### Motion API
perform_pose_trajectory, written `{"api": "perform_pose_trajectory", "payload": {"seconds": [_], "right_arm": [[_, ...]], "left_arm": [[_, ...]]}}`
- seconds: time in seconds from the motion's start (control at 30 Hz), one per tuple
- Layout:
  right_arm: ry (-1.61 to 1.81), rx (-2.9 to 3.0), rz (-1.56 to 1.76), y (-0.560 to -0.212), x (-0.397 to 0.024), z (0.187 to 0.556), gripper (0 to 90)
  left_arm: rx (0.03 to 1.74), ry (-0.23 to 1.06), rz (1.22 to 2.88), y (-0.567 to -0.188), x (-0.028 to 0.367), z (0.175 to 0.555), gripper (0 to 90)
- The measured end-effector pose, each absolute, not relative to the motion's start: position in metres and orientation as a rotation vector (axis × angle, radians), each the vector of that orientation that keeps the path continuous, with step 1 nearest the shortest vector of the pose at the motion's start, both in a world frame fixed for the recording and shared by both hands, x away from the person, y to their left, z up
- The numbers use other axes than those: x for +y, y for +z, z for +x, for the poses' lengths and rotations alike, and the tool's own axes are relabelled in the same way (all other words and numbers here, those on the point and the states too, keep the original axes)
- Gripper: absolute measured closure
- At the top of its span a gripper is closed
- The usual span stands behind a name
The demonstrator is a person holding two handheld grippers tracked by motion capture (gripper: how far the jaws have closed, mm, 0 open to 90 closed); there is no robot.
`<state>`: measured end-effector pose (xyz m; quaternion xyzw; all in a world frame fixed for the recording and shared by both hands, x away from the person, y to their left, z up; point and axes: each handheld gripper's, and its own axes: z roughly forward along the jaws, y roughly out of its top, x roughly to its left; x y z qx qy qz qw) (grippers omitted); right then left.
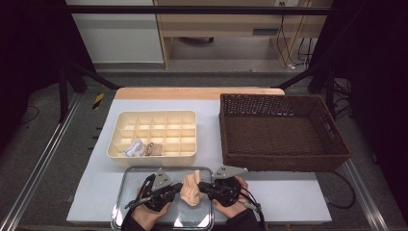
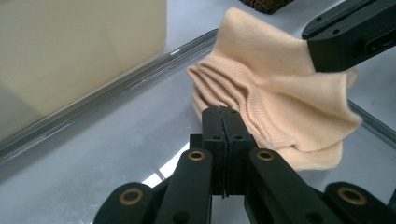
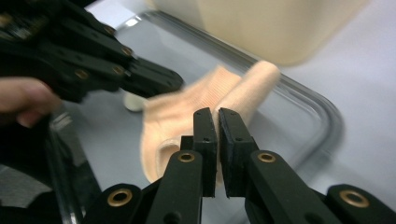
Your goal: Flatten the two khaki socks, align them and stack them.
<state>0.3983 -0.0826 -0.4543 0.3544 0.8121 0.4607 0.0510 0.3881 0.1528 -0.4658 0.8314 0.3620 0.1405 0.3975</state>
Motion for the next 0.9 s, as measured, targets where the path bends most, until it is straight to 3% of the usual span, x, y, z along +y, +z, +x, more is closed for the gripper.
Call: {"api": "perform_pose_trajectory", "payload": {"seconds": [0.47, 0.67, 0.9], "right_arm": [[1.455, 2.580, 0.949, -0.468, -0.053, 0.398, 85.3], [1.439, 2.584, 0.941, -0.475, -0.049, 0.396, 84.5], [1.436, 2.580, 0.925, -0.476, -0.049, 0.395, 84.3]], "left_arm": [[0.924, 0.351, 2.100, -0.466, 0.155, 0.391, 88.6], [0.910, 0.365, 2.008, -0.449, 0.167, 0.393, 82.5], [0.874, 0.383, 1.986, -0.445, 0.166, 0.394, 65.8]]}}
